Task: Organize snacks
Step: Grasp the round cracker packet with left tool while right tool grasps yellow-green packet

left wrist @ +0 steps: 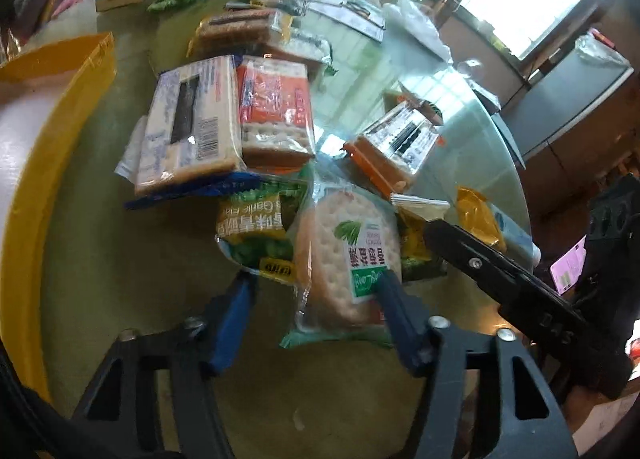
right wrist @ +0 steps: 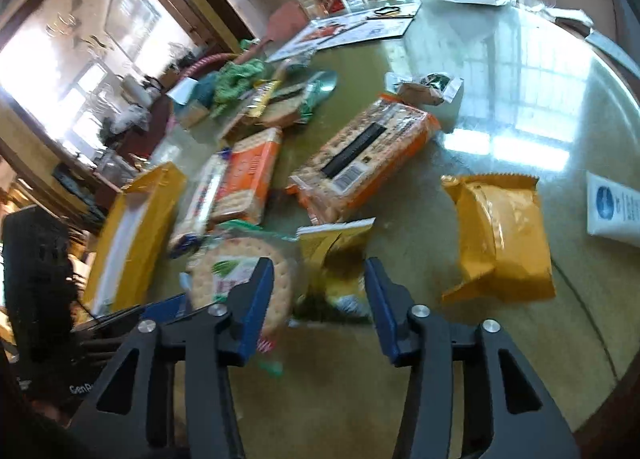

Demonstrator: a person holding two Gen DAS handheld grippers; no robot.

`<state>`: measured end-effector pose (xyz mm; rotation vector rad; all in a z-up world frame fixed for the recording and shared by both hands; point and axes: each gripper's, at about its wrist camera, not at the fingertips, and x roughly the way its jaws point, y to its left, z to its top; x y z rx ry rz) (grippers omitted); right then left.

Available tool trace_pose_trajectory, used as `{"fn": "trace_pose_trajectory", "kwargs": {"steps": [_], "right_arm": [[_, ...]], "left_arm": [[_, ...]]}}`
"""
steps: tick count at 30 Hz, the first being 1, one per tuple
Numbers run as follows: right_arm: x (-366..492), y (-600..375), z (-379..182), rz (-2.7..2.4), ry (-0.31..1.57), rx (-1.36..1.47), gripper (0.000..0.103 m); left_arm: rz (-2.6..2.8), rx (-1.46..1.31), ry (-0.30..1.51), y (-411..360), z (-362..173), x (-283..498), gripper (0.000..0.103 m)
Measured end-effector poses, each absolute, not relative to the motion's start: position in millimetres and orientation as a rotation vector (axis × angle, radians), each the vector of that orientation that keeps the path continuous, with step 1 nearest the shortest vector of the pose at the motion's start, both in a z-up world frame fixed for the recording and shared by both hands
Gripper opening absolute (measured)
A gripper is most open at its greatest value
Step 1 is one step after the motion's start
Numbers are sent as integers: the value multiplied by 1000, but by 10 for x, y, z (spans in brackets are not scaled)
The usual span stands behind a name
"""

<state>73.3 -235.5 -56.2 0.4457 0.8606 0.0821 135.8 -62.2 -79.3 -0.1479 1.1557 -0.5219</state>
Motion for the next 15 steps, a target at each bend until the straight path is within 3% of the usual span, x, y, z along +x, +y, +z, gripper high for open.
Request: {"fn": "trace_pose_trajectory", "kwargs": {"steps": [1, 2, 3, 8, 13, 15], "right_arm": [[752, -2349, -578, 74, 867, 441, 44], [774, -2349, -614, 73, 880, 436, 35], [769, -2349, -643, 71, 886, 437, 35], [575, -2370, -643, 76, 870, 454, 31], [267, -2309, -658, 76, 864, 432, 28], [192, -2262, -669, 76, 861, 423, 28]], "left_arm": [[-542, -162, 1160, -611, -785, 1347, 46], [-564, -185, 1166, -587, -774, 1328, 36], [-577, -201, 1164, -550, -760, 1283, 31], [-625, -236, 1172, -277, -704, 947, 22], [-643, -228, 1168, 9, -710, 603, 25], [-629, -205, 1143, 58, -719, 514, 38]]}}
